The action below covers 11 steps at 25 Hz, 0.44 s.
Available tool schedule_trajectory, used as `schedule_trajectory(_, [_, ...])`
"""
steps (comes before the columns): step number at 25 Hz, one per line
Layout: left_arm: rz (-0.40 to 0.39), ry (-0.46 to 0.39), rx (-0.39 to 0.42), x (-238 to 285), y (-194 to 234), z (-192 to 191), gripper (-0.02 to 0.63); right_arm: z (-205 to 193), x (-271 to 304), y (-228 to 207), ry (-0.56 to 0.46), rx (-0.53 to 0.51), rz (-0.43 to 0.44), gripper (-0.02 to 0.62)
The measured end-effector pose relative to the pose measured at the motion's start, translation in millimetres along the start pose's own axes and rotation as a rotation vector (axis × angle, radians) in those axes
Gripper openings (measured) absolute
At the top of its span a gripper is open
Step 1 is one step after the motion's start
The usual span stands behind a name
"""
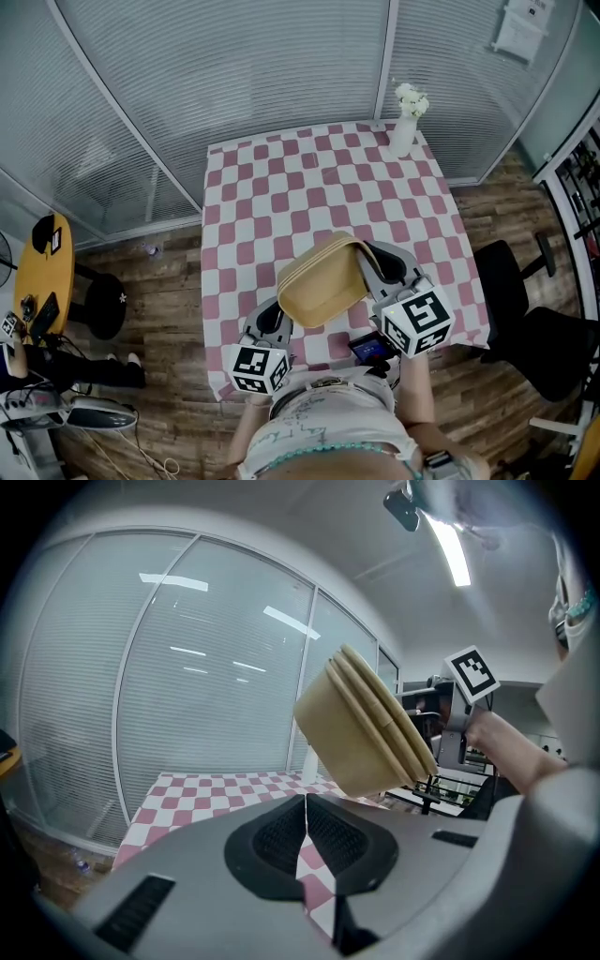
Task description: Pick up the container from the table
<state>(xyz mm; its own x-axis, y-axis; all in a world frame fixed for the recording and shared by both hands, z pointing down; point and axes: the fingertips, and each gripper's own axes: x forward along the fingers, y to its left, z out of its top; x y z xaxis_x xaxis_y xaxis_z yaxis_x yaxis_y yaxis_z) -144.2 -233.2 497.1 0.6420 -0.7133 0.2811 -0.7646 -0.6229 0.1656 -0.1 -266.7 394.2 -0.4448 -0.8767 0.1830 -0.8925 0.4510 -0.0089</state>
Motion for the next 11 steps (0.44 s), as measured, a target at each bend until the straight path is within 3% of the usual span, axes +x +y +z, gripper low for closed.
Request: schedule_trajectory(11, [-0.007, 0.0, 0.009, 1.1, -4.8, 1.5, 0.015, -0.6, -2.4, -1.7, -0.002, -0.001, -0.005, 0.017])
